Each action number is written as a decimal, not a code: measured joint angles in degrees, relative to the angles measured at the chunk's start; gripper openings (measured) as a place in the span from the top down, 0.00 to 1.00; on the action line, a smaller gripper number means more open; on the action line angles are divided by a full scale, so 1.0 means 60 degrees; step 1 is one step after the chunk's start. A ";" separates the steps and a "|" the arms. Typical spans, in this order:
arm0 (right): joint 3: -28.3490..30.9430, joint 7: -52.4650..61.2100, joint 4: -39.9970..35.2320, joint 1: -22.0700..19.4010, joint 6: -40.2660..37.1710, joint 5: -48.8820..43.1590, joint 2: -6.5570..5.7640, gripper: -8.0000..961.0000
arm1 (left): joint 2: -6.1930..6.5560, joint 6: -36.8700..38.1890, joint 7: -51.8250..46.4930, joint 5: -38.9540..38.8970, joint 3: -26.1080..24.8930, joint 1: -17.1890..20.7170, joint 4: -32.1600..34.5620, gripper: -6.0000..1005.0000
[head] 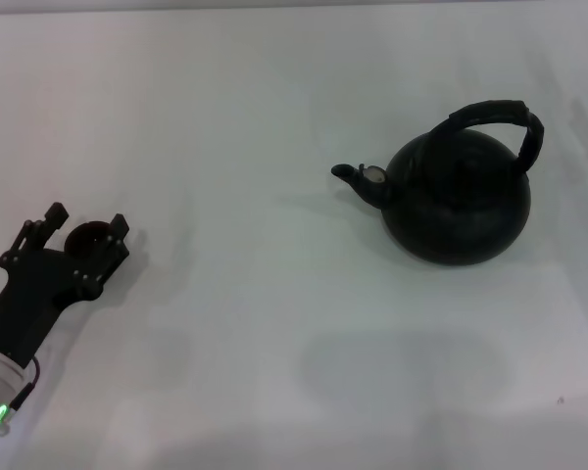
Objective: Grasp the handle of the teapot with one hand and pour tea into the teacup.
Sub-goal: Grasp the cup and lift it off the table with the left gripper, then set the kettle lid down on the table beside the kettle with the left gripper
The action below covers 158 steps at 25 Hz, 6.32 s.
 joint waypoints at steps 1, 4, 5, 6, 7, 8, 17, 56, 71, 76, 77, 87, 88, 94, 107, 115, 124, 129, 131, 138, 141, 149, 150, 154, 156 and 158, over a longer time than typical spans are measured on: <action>0.0000 -0.0003 0.0000 0.0012 0.0023 0.0002 -0.0001 0.12 | -0.0001 0.0024 -0.0001 0.0003 0.0017 0.0011 0.0000 0.18; 0.0000 -0.0016 0.0000 0.0023 0.0036 0.0022 -0.0008 0.12 | -0.0004 0.0146 0.0002 0.0022 0.0138 0.0055 -0.0024 0.18; 0.0005 -0.0019 0.0001 0.0023 0.0045 0.0030 -0.0009 0.12 | -0.0004 0.0174 0.0003 0.0025 0.0163 0.0068 -0.0035 0.18; 0.0011 -0.0019 0.0001 0.0023 0.0059 0.0035 -0.0010 0.12 | -0.0004 0.0208 0.0004 0.0025 0.0184 0.0093 -0.0053 0.19; 0.0018 -0.0020 0.0001 0.0022 0.0068 0.0039 -0.0011 0.12 | -0.0003 0.0216 0.0004 0.0024 0.0187 0.0107 -0.0064 0.19; 0.0023 -0.0021 0.0002 0.0022 0.0091 0.0042 -0.0015 0.12 | -0.0004 0.0220 0.0006 0.0024 0.0190 0.0113 -0.0070 0.19; 0.0023 -0.0027 0.0004 0.0020 0.0146 0.0047 -0.0030 0.12 | -0.0003 0.0124 0.0013 0.0025 0.0190 0.0177 -0.0075 0.19; -0.0001 -0.0027 -0.0241 0.0050 0.0284 0.0038 -0.0029 0.12 | 0.0027 0.0316 0.0016 -0.0106 0.0143 0.0241 0.0029 0.19; -0.0001 -0.0027 -0.0249 0.0050 0.0296 0.0047 -0.0035 0.12 | 0.0012 0.0737 0.0020 -0.0105 0.0190 0.0043 -0.0012 0.19; 0.0000 -0.0027 -0.0260 0.0050 0.0295 0.0056 -0.0039 0.12 | 0.0012 0.0921 0.0002 -0.0102 0.0190 -0.0040 -0.0031 0.19; 0.0000 -0.0027 -0.0260 0.0050 0.0295 0.0057 -0.0040 0.12 | 0.0011 0.0973 0.0000 -0.0094 0.0190 -0.0059 -0.0031 0.19; 0.0034 -0.0027 -0.0260 0.0050 0.0294 0.0062 -0.0044 0.12 | 0.0011 0.1060 0.0022 0.0011 0.0231 -0.0132 -0.0002 0.24; 0.0038 -0.0027 -0.0260 0.0050 0.0294 0.0063 -0.0044 0.12 | 0.0011 0.1056 0.0022 0.0017 0.0232 -0.0132 -0.0001 0.26; 0.0057 -0.0027 -0.0260 0.0052 0.0293 0.0077 -0.0045 0.12 | 0.0023 0.0780 0.0017 0.0198 0.0253 -0.0241 -0.0112 0.29; 0.0000 -0.0027 -0.0261 0.0148 0.0309 0.0036 -0.0029 0.12 | -0.0048 0.2427 -0.0027 0.2258 0.0476 -0.1375 -0.1496 0.29; -0.0001 -0.0027 -0.0251 0.0139 0.0310 0.0022 -0.0029 0.12 | -0.0062 0.2565 -0.0025 0.2299 0.0627 -0.1430 -0.1569 0.29; 0.0000 -0.0027 -0.0258 0.0137 0.0303 0.0050 -0.0029 0.12 | -0.0026 0.2719 -0.0025 0.2299 0.0630 -0.1387 -0.1479 0.29; 0.0000 -0.0027 -0.0261 0.0138 0.0288 0.0054 -0.0029 0.12 | -0.0014 0.2740 0.0004 0.2298 0.0630 -0.1394 -0.1479 0.29; 0.0000 -0.0026 -0.0261 0.0138 0.0278 0.0056 -0.0029 0.12 | -0.0007 0.2742 0.0005 0.2297 0.0624 -0.1417 -0.1479 0.29; 0.0005 -0.0027 -0.0261 0.0138 0.0249 0.0061 -0.0029 0.12 | -0.0013 0.2828 -0.0021 0.2224 0.0557 -0.1397 -0.1471 0.29; 0.0003 -0.0027 -0.0261 0.0138 0.0249 0.0046 -0.0029 0.12 | -0.0008 0.2827 -0.0034 0.2224 0.0562 -0.1388 -0.1469 0.28; -0.0001 -0.0027 -0.0261 0.0103 0.0218 0.0021 -0.0029 0.12 | 0.0000 0.2776 -0.0053 0.2231 0.0606 -0.1359 -0.1461 0.24; -0.0001 -0.0027 -0.0260 0.0094 0.0216 0.0017 -0.0029 0.12 | -0.0001 0.2768 -0.0059 0.2245 0.0612 -0.1359 -0.1461 0.24; -0.0001 -0.0021 -0.0260 0.0069 0.0216 0.0009 -0.0029 0.12 | -0.0003 0.2757 -0.0077 0.2282 0.0616 -0.1338 -0.1461 0.21; -0.0001 -0.0015 -0.0261 0.0066 0.0213 0.0007 -0.0029 0.12 | -0.0003 0.2757 -0.0079 0.2284 0.0616 -0.1319 -0.1461 0.20; 0.0000 -0.0014 -0.0260 0.0064 0.0208 0.0004 -0.0029 0.12 | -0.0003 0.2737 -0.0080 0.2274 0.0614 -0.1286 -0.1461 0.18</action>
